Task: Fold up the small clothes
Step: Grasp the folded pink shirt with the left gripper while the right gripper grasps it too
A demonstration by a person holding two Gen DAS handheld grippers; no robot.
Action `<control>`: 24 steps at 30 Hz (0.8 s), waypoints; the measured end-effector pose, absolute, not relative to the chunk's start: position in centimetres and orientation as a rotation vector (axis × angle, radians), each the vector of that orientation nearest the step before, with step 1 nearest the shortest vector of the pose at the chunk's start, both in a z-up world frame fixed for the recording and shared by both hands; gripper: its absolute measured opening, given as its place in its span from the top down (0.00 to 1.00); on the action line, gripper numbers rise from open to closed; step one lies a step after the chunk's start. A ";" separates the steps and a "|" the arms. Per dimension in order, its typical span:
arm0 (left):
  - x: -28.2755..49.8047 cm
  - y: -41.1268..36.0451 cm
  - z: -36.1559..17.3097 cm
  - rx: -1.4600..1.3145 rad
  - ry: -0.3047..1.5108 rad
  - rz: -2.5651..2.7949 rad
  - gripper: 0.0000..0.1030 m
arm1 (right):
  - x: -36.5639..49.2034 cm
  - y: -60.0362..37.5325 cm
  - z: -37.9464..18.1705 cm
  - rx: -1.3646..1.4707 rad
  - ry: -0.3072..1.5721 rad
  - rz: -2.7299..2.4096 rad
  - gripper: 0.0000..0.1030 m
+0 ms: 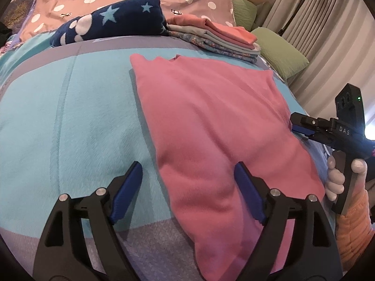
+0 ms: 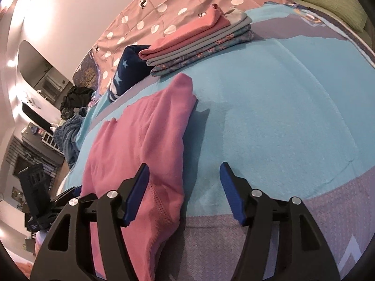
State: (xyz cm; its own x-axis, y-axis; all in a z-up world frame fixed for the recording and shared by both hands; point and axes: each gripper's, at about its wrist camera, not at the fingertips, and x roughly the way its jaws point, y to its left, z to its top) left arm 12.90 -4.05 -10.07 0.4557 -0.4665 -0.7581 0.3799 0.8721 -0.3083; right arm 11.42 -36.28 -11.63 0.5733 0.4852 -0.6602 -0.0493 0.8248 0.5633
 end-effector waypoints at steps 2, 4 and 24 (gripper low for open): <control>13.5 -3.6 -10.1 -0.127 0.967 -0.548 0.19 | 11.7 -36.4 -11.8 0.540 0.921 0.364 0.39; 14.4 -3.2 -10.2 -0.155 0.969 -0.563 0.19 | 12.4 -36.1 -12.1 0.545 0.930 0.408 0.39; 20.4 -6.9 -11.1 -0.092 0.950 -0.670 0.21 | 18.7 -30.9 -12.8 0.433 0.929 0.640 0.38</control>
State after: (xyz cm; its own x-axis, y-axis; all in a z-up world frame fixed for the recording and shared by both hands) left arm 20.40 -6.91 -11.15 0.3976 -0.5669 -0.7215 0.4889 0.7963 -0.3562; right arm 18.72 -30.92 -12.76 0.4370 0.6731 -0.5966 -0.3175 0.7360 0.5979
